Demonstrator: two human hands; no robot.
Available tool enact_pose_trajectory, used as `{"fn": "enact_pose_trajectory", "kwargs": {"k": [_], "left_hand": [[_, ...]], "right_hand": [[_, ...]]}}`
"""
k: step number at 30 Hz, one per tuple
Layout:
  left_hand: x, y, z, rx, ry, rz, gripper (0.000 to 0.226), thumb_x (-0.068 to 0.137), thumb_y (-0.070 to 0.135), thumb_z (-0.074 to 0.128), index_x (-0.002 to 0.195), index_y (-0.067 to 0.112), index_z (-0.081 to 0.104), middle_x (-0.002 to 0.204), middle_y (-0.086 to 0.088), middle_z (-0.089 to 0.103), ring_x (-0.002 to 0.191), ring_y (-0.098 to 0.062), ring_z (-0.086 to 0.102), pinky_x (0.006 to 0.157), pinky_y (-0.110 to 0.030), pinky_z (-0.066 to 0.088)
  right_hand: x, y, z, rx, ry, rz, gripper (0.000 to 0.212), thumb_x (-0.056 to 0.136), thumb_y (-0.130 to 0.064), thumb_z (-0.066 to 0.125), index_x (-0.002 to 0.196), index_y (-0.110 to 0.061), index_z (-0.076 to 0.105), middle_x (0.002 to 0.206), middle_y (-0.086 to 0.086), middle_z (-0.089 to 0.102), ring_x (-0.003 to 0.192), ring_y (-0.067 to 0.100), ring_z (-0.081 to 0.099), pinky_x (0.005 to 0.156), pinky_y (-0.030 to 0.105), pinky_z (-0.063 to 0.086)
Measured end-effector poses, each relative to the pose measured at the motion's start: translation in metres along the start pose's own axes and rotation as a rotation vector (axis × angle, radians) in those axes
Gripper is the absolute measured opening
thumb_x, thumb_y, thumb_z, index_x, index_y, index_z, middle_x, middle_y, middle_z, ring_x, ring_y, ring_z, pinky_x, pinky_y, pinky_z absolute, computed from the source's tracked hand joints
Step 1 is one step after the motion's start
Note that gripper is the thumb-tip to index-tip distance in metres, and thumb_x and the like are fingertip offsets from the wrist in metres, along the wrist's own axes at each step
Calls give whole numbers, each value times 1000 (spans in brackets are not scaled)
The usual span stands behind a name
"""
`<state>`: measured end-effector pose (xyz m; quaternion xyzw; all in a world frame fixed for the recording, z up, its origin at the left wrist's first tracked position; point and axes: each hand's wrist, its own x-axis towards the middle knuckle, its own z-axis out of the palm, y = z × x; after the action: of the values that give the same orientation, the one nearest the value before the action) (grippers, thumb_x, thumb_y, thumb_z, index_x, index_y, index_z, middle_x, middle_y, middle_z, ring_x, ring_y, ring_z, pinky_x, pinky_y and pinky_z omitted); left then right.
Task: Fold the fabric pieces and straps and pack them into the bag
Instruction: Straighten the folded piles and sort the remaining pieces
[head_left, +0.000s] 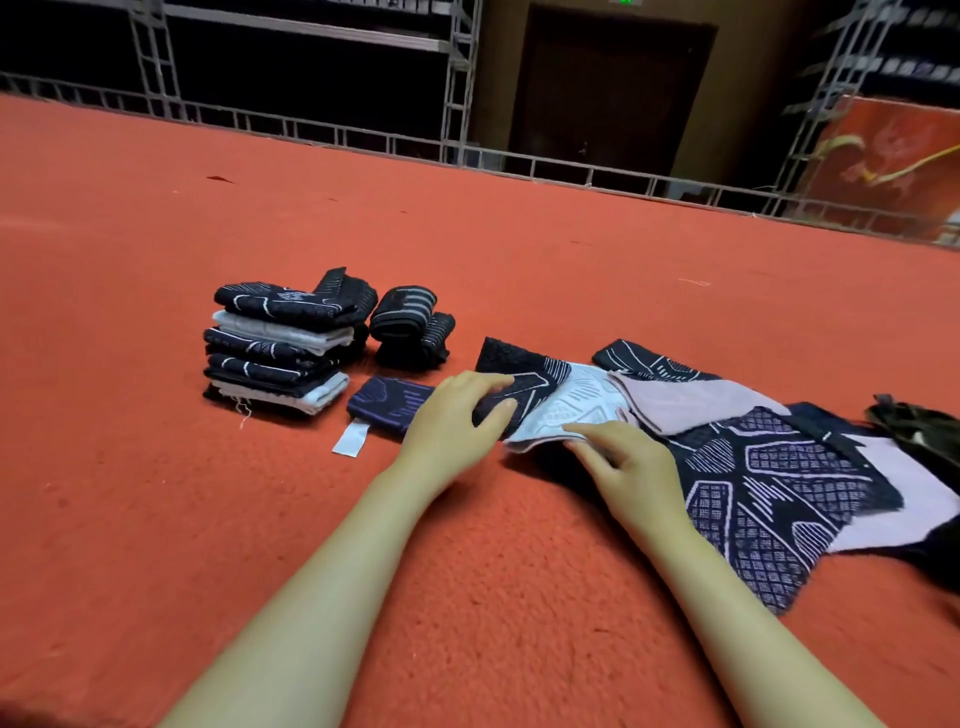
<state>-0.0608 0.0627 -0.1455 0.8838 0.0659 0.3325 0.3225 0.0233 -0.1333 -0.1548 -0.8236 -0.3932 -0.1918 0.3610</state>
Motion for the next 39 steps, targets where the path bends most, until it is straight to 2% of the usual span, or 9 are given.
{"fn": "enact_pose_trajectory", "kwargs": {"k": [4,7,12,16,20,25,29,34,39], "left_hand": [[-8,10,17,56,-220,157,55,78,56,53,126,30,55,123,14,56,117,-5,46,99,-23,38],[-9,10,32,113,-286,209,47,82,39,66,127,28,55,123,10,56,118,-9,45,101,-28,38],[-6,15,33,139,-165,216,25,87,30,55,108,26,69,101,8,69,100,-17,58,84,-34,46],[-6,27,29,-48,-50,126,34,83,28,51,111,23,69,109,9,70,104,-10,62,92,-31,46],[-12,60,15,-341,70,165,34,88,15,50,118,21,65,116,16,65,111,3,57,96,-17,42],[-16,76,6,-473,142,104,33,92,7,48,118,21,61,115,20,60,108,15,52,93,-5,35],[-8,67,-3,-577,287,-89,35,94,-1,45,115,20,62,116,13,62,106,15,52,94,-5,36],[-4,68,-12,-657,288,-150,38,95,-1,42,125,18,56,121,16,57,110,10,52,93,-3,36],[-13,83,-9,-788,91,-147,47,85,-4,36,111,21,65,110,10,68,102,4,60,83,-10,45]], "right_hand": [[-6,14,-15,-70,-126,3,28,82,-18,71,109,-23,70,97,-7,67,92,9,54,80,17,36],[-8,21,-29,104,-118,145,24,83,-16,70,101,-32,69,97,-15,66,96,5,56,81,13,39],[-7,17,-32,244,-68,206,15,84,-19,69,84,-34,71,90,-16,69,90,3,60,79,20,45],[-6,8,-34,364,27,215,19,86,-16,68,95,-33,69,102,-16,67,102,2,58,81,12,42],[-2,7,-37,350,49,196,27,89,-14,63,115,-23,64,117,-10,62,115,3,51,97,20,38],[-1,-1,-43,382,150,179,19,91,-5,56,90,-21,65,90,-13,66,87,-5,58,77,13,40],[1,-20,-56,577,303,166,22,92,-4,55,91,-22,68,75,-13,64,73,6,59,70,20,46],[0,-23,-51,511,136,168,37,92,-10,58,127,-22,56,117,-5,61,108,-2,55,86,10,43],[-4,-9,-36,237,97,79,50,86,-40,46,131,-20,52,135,-5,45,132,5,35,112,19,24]]}}
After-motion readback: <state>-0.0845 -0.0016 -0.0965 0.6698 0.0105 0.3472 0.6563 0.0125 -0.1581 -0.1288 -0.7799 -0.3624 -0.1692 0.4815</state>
